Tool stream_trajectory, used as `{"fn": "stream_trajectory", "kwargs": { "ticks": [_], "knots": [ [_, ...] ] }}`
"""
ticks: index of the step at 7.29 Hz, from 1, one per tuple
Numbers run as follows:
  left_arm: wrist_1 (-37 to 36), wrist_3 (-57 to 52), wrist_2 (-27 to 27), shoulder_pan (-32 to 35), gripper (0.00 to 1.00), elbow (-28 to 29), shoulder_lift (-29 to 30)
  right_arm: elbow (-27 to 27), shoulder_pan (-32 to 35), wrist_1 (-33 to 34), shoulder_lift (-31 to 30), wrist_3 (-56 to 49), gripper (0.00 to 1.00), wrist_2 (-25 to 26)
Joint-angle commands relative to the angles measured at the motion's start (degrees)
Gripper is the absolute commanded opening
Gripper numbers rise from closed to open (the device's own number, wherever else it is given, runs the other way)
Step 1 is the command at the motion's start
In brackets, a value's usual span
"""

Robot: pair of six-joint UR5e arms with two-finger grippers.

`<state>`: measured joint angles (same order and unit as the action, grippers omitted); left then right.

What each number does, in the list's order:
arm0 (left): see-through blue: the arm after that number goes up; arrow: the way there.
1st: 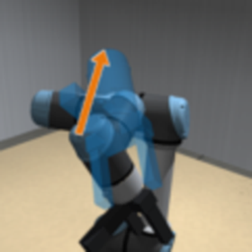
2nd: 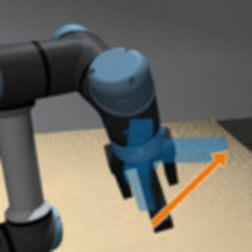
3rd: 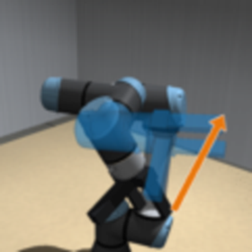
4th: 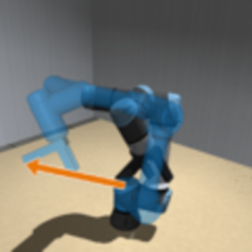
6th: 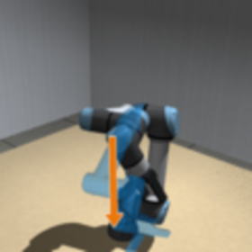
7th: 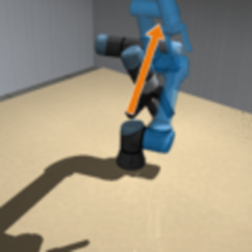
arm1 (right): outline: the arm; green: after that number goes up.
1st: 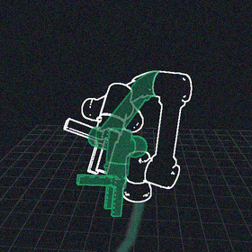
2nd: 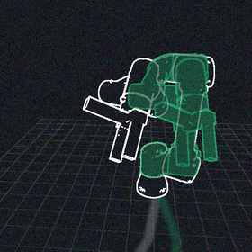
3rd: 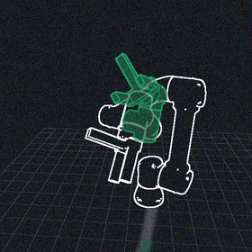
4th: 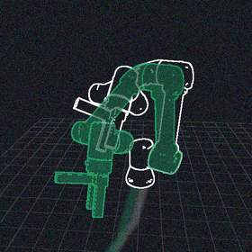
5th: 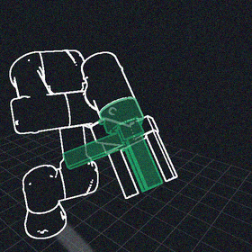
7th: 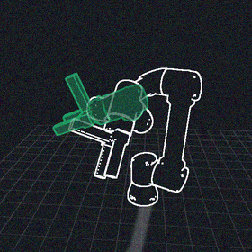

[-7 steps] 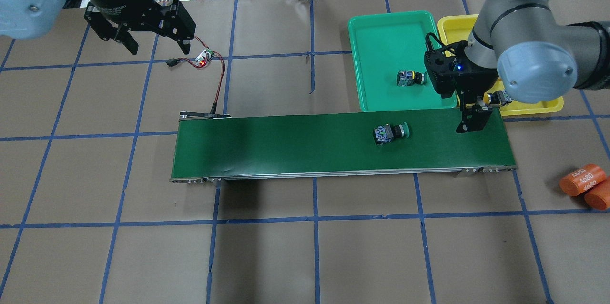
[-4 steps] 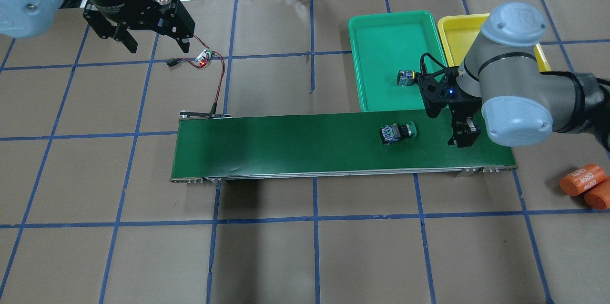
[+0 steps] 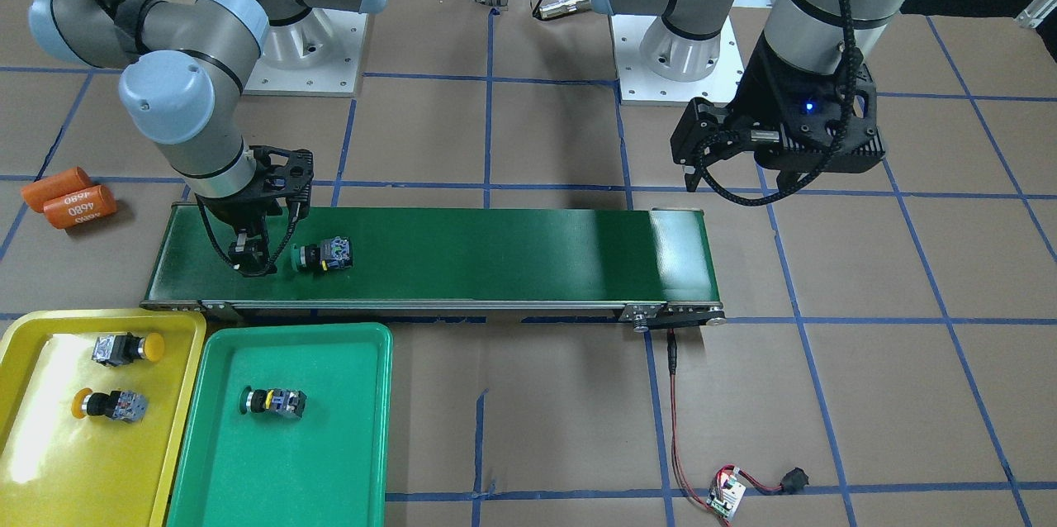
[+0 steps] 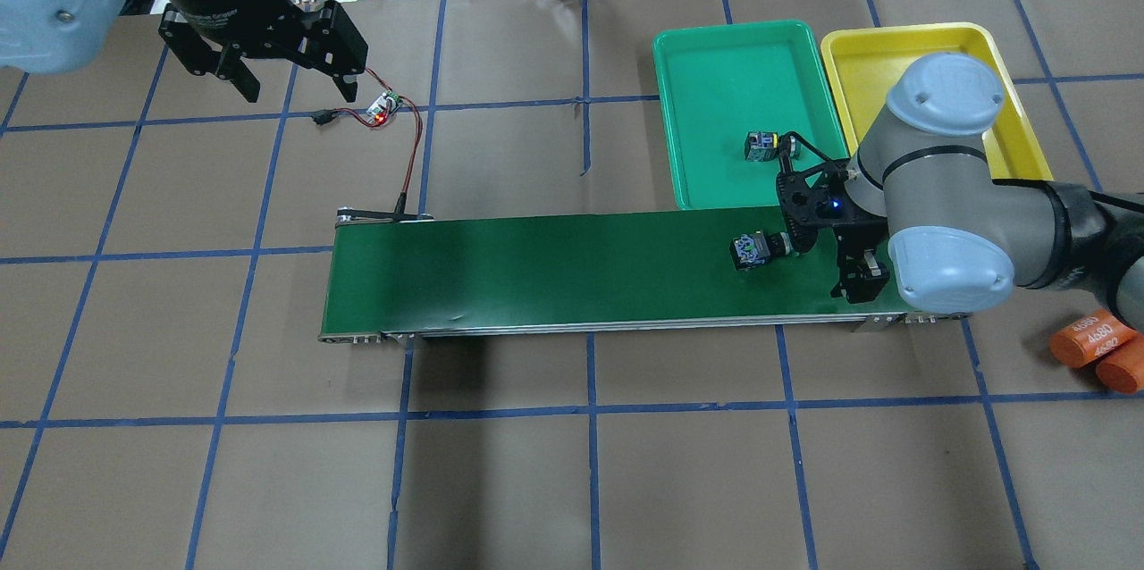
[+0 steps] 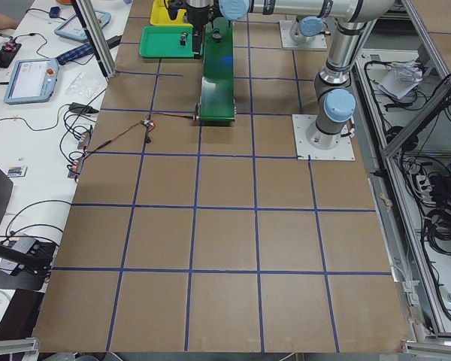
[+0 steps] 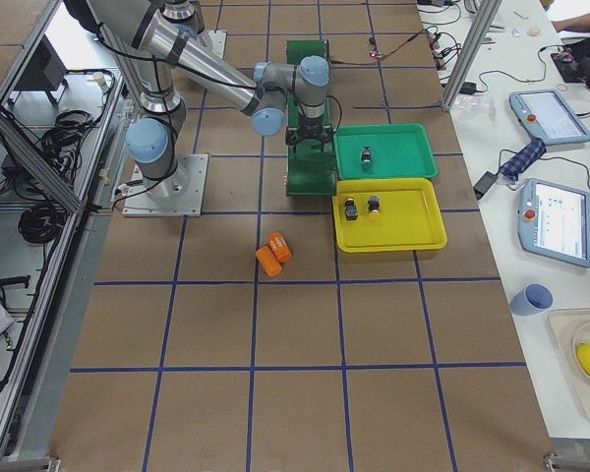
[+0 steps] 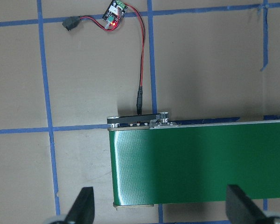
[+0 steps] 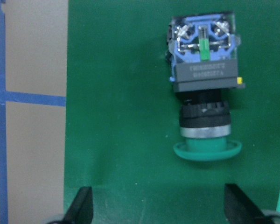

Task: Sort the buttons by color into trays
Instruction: 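Lift the green button off the belt's far end with the right gripper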

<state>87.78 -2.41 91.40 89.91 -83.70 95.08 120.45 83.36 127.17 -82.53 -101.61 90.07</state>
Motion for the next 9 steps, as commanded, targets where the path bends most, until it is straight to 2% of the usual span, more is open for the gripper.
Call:
{"fn": "stream_trajectory", "kwargs": {
  "ticks": [1,4,5,7,9],
  "knots": [
    [0.11,0.03,0.01,0.18,1.00,-0.33,-0.42,0.05,0.22,0.19,-0.17,0.45,1.00,-0.33],
    [0.90,-0.32,0.01,0.44,1.00,-1.20,-2.00,-0.13,1.80,1.23,0.61,1.86,0.99,-0.77],
    [1.08,-1.28,0.36,0.35,1.00,-2.42,-2.52,-0.13,1.80,2.72,1.32,1.68,0.90,-0.25],
    [0.56,-0.68,-0.25,0.35,1.00,-2.62,-2.18,-0.91,1.80,2.82,1.41,2.12,0.94,-0.24],
    [0.90,-0.41,0.18,0.79,1.00,-1.92,-2.44,-0.92,1.80,2.74,1.41,1.86,0.92,-0.33]
  ]
}}
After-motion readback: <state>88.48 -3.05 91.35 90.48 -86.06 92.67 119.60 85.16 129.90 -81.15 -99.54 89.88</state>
